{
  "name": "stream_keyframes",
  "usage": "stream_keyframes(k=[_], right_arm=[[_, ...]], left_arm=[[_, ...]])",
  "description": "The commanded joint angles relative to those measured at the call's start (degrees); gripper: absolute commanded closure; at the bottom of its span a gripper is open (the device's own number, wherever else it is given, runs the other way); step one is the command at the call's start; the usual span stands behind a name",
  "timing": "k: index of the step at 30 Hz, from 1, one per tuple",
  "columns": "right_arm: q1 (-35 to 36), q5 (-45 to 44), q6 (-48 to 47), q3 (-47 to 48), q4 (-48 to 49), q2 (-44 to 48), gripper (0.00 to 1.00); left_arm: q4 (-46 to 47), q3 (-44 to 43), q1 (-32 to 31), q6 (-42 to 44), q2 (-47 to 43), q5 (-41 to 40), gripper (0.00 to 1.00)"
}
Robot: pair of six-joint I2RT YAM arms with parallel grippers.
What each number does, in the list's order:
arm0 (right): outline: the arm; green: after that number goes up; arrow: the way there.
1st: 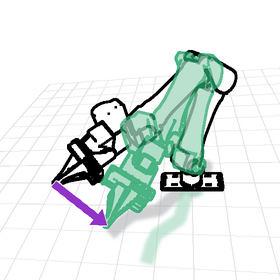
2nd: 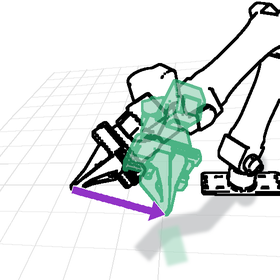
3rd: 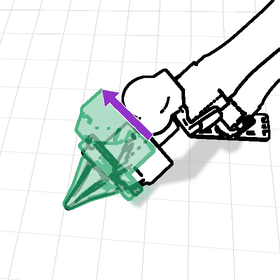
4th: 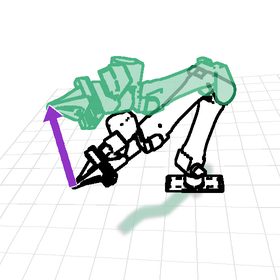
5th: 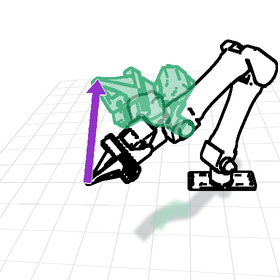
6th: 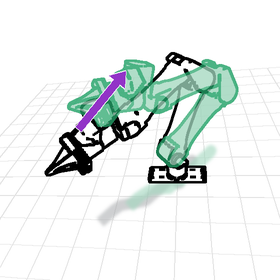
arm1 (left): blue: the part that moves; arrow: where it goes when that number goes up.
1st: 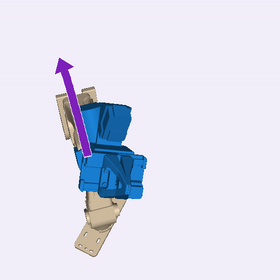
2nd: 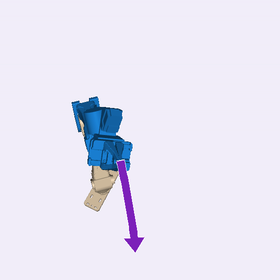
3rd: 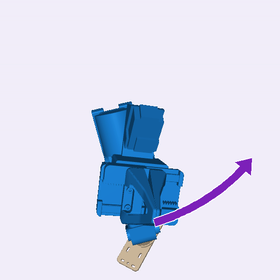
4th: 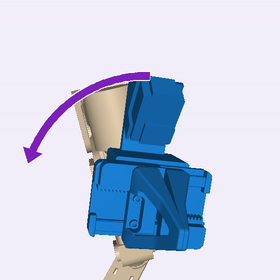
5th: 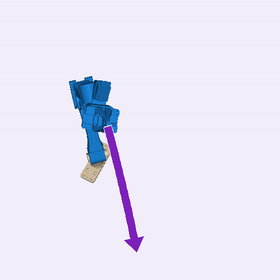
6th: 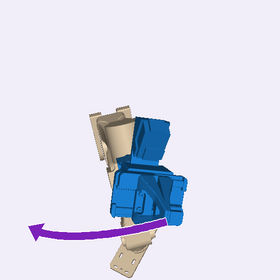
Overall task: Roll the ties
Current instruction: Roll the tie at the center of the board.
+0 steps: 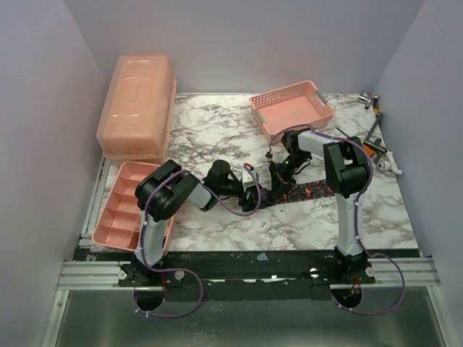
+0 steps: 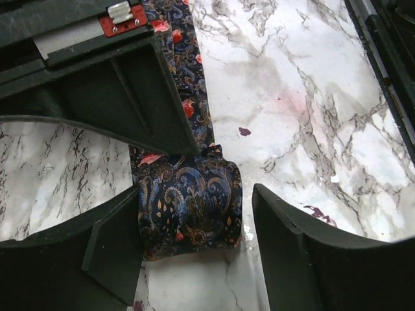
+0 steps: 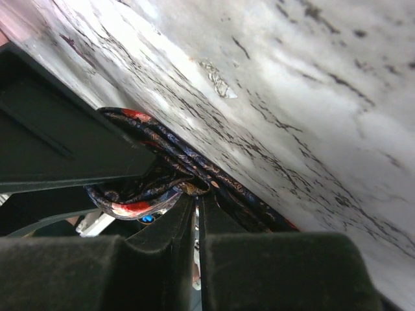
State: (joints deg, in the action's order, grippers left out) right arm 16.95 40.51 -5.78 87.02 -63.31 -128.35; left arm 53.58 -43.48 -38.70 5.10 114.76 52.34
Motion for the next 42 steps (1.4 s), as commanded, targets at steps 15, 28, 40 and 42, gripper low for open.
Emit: stream_keyframes(k=[15, 28, 40, 42], right_arm=[[1.95, -22.96, -2.47, -2.12, 14.59, -5.61, 0.99], [1.99, -20.11, -1.95, -3.22, 14.39, -4.27, 0.99], [2.00, -17.17, -2.00, -5.79, 15.87, -1.76, 0.99], [2.03, -17.11, -1.78, -6.87, 16.23, -1.31, 1.00]], left_arm=[[6.02, -3.98, -5.98, -5.37, 2.13, -10.27, 0.48], [-22.51, -7.92, -8.33, 10.80, 6.22, -27.96, 0.51], [-41.74, -10.44, -8.19, 14.17, 5.34, -33.92, 0.52], [-42.36, -10.18, -7.78, 12.88, 4.96, -34.61, 0.52]])
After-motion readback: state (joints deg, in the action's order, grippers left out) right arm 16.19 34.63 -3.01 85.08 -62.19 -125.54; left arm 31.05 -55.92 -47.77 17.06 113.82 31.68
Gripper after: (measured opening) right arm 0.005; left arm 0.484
